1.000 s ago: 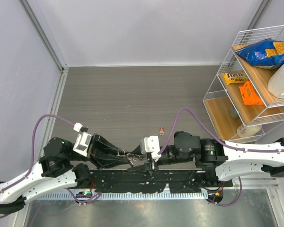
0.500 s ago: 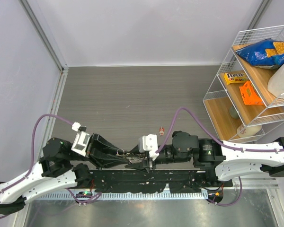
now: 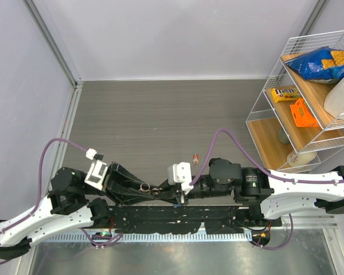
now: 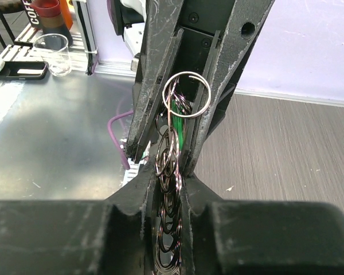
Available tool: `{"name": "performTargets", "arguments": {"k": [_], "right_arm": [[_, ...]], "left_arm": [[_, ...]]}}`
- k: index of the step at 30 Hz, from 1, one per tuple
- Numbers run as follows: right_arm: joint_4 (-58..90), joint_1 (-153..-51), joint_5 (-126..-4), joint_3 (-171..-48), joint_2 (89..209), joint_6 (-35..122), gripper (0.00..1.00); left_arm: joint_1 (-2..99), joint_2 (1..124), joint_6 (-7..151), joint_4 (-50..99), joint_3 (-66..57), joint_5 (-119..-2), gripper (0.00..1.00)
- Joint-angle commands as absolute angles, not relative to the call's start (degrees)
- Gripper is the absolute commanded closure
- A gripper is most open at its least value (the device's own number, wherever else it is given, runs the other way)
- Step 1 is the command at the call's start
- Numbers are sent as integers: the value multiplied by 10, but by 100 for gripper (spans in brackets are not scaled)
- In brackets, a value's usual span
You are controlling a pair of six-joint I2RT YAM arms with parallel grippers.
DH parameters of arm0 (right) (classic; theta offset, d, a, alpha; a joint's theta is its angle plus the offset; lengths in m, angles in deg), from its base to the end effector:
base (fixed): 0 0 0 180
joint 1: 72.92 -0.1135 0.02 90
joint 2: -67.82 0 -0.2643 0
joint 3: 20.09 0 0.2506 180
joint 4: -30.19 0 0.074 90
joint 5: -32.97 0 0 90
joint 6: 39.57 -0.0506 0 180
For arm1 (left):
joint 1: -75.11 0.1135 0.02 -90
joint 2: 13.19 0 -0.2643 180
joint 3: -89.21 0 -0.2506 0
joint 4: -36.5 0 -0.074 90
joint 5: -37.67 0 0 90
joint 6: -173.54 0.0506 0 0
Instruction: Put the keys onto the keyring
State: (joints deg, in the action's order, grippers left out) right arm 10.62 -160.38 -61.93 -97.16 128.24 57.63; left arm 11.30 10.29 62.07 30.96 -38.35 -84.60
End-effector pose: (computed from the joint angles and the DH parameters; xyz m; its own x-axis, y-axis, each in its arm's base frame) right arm 0.0069 0.2538 0.4088 0.1230 -0.0453 -0.9914 -0.9916 -0.0471 -0.1209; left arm 0.0217 -0.1053 0.3866 -0.1936 -0.3076 -0.9316 0.9715 -0.1924 -0.1384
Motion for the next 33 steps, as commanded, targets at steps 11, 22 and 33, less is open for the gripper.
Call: {"name": "performTargets", "arguments": {"k": [11,22,33], "right_arm": [[118,-1601,-658,-977,1254,550,94],[99,-1596,-676,-973,1223,512,95],[91,-1596,-689,-968,1185,505,94]], "left_arm": [[114,123,622,312,-368,-838,90],[115,119,632,287,-365,-837,75],[114,109,635,265,-362,-828,63]]}}
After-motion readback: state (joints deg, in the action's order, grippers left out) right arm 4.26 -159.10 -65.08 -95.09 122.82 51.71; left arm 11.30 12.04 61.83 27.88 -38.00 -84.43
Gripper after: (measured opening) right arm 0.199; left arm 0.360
